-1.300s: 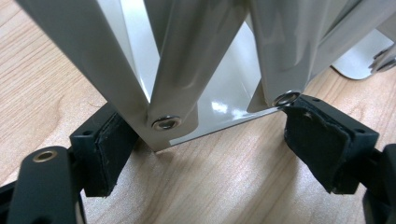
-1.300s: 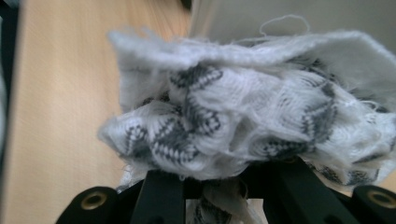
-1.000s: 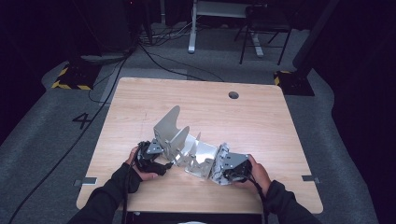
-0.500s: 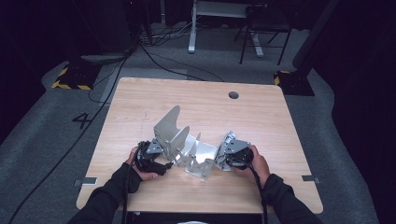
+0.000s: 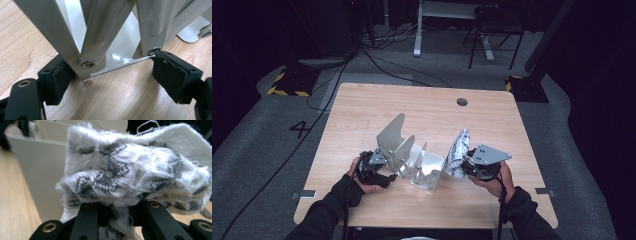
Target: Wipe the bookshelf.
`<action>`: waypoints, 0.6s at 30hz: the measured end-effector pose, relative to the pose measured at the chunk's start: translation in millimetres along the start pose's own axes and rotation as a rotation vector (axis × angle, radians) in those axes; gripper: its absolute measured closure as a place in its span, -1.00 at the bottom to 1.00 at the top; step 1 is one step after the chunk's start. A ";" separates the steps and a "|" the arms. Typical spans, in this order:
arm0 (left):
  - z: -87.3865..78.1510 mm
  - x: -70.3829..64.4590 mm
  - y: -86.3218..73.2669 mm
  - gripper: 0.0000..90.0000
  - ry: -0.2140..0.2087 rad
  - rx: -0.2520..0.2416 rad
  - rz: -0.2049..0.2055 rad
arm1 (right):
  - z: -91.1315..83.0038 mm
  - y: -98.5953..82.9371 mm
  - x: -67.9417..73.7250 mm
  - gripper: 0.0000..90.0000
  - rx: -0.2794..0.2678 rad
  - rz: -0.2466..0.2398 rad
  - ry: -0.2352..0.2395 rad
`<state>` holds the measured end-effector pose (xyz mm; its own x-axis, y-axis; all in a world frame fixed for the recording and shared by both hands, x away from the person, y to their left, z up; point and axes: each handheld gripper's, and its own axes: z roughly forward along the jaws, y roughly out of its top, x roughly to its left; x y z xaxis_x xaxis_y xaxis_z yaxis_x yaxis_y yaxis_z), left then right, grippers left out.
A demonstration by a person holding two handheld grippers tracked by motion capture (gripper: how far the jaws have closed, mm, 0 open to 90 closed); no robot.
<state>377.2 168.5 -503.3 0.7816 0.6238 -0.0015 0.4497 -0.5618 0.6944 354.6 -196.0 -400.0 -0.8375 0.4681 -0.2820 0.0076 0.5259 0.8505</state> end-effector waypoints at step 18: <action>0.0 0.1 0.0 -0.60 0.000 0.002 -0.002 | 49.6 -47.1 36.8 0.63 0.273 -0.057 0.250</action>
<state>377.3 168.6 -503.3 0.7805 0.6252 -0.0028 0.4521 -0.5613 0.6932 350.6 -168.2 -472.4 -0.9479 0.2626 -0.1801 0.0742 0.7321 0.6771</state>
